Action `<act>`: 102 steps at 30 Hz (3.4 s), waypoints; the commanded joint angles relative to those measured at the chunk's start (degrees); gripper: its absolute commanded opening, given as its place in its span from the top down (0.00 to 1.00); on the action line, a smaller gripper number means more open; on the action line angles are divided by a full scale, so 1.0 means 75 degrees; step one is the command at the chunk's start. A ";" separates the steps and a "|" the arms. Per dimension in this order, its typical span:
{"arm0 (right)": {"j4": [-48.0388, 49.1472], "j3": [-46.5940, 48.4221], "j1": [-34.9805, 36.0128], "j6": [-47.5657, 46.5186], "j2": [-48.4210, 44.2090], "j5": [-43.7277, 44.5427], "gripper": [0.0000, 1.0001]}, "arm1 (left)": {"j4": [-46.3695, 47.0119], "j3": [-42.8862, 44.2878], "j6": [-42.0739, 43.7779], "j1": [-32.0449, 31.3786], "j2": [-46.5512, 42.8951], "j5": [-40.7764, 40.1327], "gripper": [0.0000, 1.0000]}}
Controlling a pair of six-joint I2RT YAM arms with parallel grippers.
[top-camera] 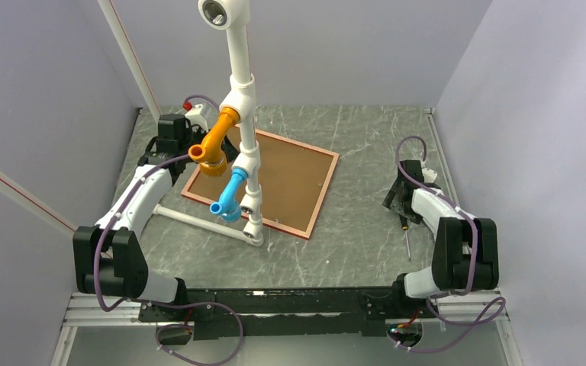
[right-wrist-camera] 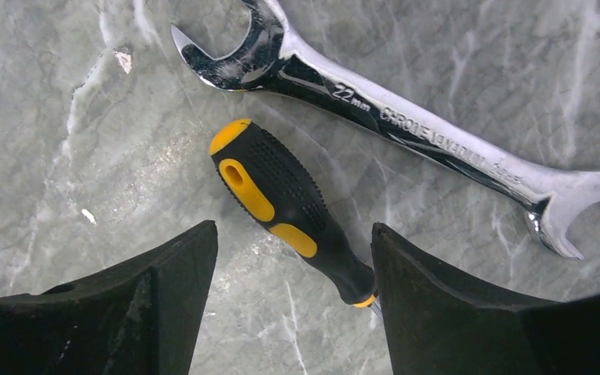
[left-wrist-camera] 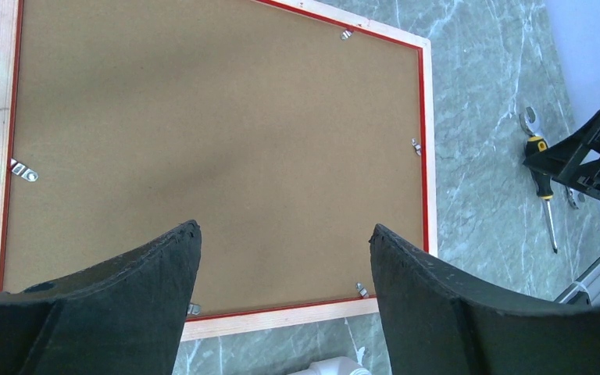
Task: Take the photo out of the frame
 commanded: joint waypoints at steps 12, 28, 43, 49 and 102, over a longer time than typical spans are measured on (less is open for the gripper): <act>0.0353 0.0843 -0.0019 -0.0537 0.1565 -0.1425 0.66 | 0.0274 0.0387 -0.0048 0.0105 0.0225 0.0649 0.18; 0.2046 0.0609 0.1707 -0.1133 0.0399 -0.2449 1.00 | 0.1301 0.0255 -0.1628 0.0179 0.1646 0.2662 0.19; 0.7958 0.0466 0.2844 0.2377 0.0736 -0.5473 1.00 | 0.2235 0.0232 -0.2204 -0.0359 0.2272 0.3904 0.19; 1.0324 0.0802 0.3449 0.4295 0.2086 -0.5496 1.00 | 0.2446 0.0235 -0.2153 -0.0650 0.2335 0.4138 0.18; 0.1902 0.1435 0.4330 -0.0180 -0.2115 -0.2994 0.00 | 0.0328 0.0155 0.3089 -0.2596 0.0672 0.2451 1.00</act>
